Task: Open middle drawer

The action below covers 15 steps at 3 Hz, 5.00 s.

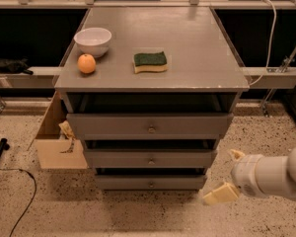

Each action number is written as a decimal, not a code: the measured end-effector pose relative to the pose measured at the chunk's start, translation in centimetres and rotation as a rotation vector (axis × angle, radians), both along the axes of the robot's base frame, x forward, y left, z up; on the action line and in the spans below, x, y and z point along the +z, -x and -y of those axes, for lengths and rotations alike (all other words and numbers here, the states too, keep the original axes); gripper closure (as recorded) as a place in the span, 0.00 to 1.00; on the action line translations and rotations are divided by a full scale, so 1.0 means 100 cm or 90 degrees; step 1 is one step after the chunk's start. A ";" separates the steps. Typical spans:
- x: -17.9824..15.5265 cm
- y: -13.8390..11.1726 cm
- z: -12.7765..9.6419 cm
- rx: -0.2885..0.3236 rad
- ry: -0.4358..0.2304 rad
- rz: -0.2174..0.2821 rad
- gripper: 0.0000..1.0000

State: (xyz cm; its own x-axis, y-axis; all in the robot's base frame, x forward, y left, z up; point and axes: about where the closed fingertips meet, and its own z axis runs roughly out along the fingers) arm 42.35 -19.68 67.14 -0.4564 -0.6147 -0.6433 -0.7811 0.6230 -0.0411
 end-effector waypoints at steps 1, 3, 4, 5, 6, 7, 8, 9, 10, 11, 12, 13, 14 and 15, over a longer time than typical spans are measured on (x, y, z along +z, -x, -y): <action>-0.015 0.010 0.027 -0.037 0.136 0.008 0.00; -0.027 0.019 0.031 -0.032 0.177 -0.002 0.00; -0.028 0.021 0.030 -0.030 0.166 -0.002 0.00; -0.035 0.015 0.023 -0.023 0.165 0.002 0.00; -0.044 -0.010 0.006 -0.018 0.162 0.005 0.00; -0.058 -0.083 -0.015 -0.036 0.155 0.007 0.00; -0.059 -0.085 -0.015 -0.036 0.155 0.006 0.00; -0.047 -0.080 -0.005 -0.059 0.154 0.023 0.00; -0.062 -0.078 -0.007 -0.066 0.154 0.014 0.00; -0.090 -0.076 -0.017 -0.063 0.156 -0.006 0.00; -0.122 -0.074 -0.029 -0.055 0.162 -0.032 0.00; -0.149 -0.082 -0.039 -0.054 0.169 -0.056 0.00; -0.152 -0.082 -0.042 -0.050 0.171 -0.059 0.00; -0.149 -0.081 -0.046 -0.042 0.158 -0.057 0.00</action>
Offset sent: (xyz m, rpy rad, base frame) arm -0.0077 -0.0230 -0.0135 -0.1886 -0.0095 -0.0504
